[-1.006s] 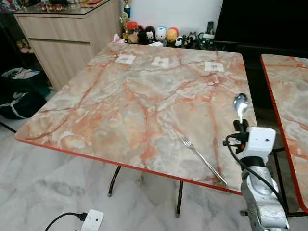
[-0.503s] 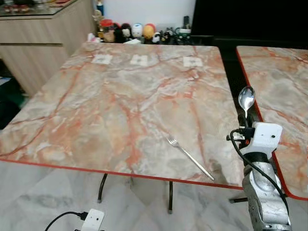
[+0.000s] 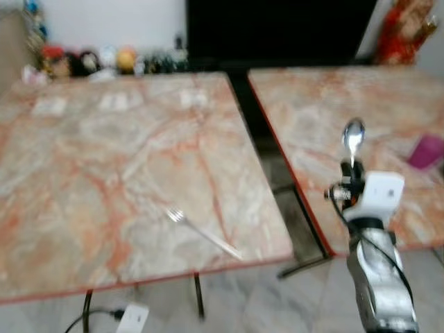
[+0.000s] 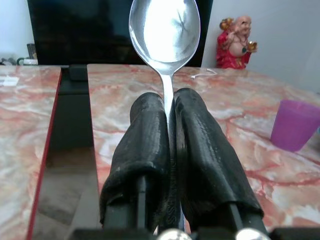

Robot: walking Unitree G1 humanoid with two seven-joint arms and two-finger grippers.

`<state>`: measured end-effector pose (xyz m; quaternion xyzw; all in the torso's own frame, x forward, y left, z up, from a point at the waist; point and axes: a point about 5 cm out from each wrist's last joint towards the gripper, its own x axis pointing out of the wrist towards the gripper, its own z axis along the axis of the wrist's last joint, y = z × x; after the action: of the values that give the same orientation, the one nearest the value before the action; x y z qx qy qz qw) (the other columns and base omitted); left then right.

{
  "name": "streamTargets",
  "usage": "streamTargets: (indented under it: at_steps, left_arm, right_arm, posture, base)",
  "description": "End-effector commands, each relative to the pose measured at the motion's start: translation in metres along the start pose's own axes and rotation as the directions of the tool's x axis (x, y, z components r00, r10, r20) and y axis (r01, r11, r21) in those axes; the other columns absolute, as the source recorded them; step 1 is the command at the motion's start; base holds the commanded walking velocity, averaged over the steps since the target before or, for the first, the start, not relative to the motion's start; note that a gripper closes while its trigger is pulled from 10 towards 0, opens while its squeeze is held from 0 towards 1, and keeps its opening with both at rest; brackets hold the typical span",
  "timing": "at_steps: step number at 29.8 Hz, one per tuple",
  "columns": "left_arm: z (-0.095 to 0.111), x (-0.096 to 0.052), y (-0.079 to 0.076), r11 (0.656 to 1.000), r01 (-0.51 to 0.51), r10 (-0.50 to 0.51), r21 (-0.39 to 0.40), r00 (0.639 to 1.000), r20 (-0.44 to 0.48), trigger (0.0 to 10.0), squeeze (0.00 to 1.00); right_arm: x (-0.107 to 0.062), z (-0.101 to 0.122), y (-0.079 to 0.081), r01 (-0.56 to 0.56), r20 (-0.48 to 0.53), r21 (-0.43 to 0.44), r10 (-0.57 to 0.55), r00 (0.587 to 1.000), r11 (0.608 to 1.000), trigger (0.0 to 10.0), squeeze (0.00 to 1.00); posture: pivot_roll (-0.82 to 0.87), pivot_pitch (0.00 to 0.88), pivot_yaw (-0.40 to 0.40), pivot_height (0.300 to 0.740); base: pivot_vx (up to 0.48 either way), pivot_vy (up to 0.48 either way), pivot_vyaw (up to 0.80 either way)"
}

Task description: Setting the table

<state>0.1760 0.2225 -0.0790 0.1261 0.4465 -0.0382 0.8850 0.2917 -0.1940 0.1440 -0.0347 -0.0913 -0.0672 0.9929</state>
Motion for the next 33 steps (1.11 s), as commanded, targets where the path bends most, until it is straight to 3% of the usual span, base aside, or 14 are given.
streamTargets:
  at_steps: [1, 10, 15, 19, 33]
  left_arm:
    - [-0.0088, -0.0015, -0.0042, 1.0, 0.016, -0.015, 0.006, 0.999, -0.032, 10.0, 0.0]
    - [-0.0112, -0.002, -0.0028, 1.0, 0.014, -0.013, 0.018, 0.999, -0.047, 10.0, 0.0]
    - [-0.0101, -0.0018, -0.0018, 1.0, 0.013, -0.012, 0.017, 0.999, -0.043, 10.0, 0.0]
    - [-0.0087, -0.0015, -0.0022, 1.0, 0.015, -0.014, 0.019, 0.999, -0.038, 10.0, 0.0]
    - [-0.0088, -0.0016, -0.0024, 1.0, 0.019, -0.018, 0.022, 0.999, -0.037, 10.0, 0.0]
  right_arm:
    - [0.0008, 0.0022, 0.0001, -0.001, 0.011, -0.003, 0.001, 1.0, 1.0, 10.0, 0.0]
    - [0.0014, 0.0042, 0.003, -0.015, 0.025, -0.008, 0.015, 1.0, 1.0, 10.0, 0.0]
    - [0.0018, 0.007, 0.0031, -0.016, 0.047, -0.058, 0.019, 0.999, 0.998, 10.0, 0.0]
    - [0.0016, 0.0072, 0.0034, -0.014, 0.049, -0.04, 0.016, 0.999, 0.999, 10.0, 0.0]
    - [0.0015, 0.0066, 0.0008, 0.001, 0.044, -0.029, 0.0, 0.999, 1.0, 10.0, 0.0]
  posture:
    - [0.01, 0.0, 0.004, 0.74]
    - [0.01, 0.0, 0.01, 0.74]
    - [0.01, 0.0, 0.014, 0.74]
    - [0.01, 0.0, 0.014, 0.74]
    - [0.0, 0.002, 0.018, 0.74]
  base:
    - [0.0, 0.0, 0.0]
    - [0.0, -0.399, 0.0]
    - [0.0, -0.458, 0.16]
    - [0.0, -0.455, 0.8]
    - [0.0, -0.448, 0.0]
